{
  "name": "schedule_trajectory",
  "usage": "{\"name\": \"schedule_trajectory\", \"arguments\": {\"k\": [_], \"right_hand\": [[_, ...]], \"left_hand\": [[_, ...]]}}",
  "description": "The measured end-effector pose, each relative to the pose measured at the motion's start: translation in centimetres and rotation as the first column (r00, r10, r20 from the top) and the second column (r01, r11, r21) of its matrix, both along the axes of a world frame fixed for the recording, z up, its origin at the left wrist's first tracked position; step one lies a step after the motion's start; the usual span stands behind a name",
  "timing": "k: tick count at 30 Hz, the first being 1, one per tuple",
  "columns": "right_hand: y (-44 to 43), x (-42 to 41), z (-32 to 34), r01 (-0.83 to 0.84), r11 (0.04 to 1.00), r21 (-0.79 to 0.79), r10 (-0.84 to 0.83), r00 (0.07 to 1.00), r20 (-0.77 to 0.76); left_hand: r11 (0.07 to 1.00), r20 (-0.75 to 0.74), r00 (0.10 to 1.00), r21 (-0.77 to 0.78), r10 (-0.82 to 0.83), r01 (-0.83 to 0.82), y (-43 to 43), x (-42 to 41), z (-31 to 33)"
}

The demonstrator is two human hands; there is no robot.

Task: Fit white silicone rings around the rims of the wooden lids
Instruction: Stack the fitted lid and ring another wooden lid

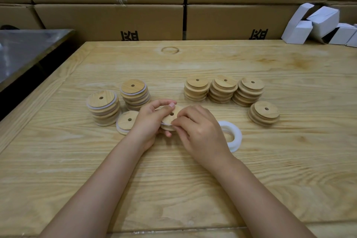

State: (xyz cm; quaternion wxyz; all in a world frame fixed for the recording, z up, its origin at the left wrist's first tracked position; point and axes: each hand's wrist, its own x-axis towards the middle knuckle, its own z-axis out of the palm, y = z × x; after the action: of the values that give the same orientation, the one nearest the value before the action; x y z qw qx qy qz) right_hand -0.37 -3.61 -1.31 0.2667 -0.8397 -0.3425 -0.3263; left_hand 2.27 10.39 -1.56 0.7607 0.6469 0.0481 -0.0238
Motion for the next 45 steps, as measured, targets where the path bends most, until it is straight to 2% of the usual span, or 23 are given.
{"name": "schedule_trajectory", "arguments": {"k": [8, 14, 19, 25, 30, 39, 45], "right_hand": [[0.1, 0.2, 0.0, 0.039, 0.997, -0.066, -0.03, 0.991, 0.129], [0.3, 0.1, 0.1, 0.036, 0.996, -0.083, -0.019, 0.979, 0.204], [0.1, 0.0, 0.3, 0.008, 0.997, -0.075, 0.007, 0.979, 0.204], [0.3, -0.1, -0.1, 0.06, 0.991, -0.117, -0.029, 0.969, 0.246], [0.2, -0.1, 0.1, 0.101, 0.986, -0.131, -0.067, 0.968, 0.241], [0.3, -0.5, 0.3, 0.105, 0.981, -0.166, -0.082, 0.987, 0.138], [0.1, -0.4, 0.2, 0.089, 0.991, -0.096, -0.08, 0.992, 0.099]], "left_hand": [[0.991, -0.038, 0.998, -0.124, 0.052, -0.057, 0.1, 0.0, 0.3], [0.994, -0.074, 0.996, -0.103, -0.042, 0.034, 0.6, 0.2, 0.4], [0.993, -0.087, 0.996, -0.113, -0.03, 0.02, 0.8, 0.3, 0.2], [0.999, -0.056, 0.998, -0.033, -0.02, 0.018, 0.0, 0.1, 0.2], [0.999, -0.067, 0.997, -0.044, -0.027, 0.024, 0.1, 0.1, 0.3], [0.999, -0.05, 0.999, 0.049, -0.007, 0.009, -0.4, 0.0, 0.0], [0.999, -0.05, 0.999, 0.032, -0.013, 0.015, -0.3, -0.1, 0.2]]}}
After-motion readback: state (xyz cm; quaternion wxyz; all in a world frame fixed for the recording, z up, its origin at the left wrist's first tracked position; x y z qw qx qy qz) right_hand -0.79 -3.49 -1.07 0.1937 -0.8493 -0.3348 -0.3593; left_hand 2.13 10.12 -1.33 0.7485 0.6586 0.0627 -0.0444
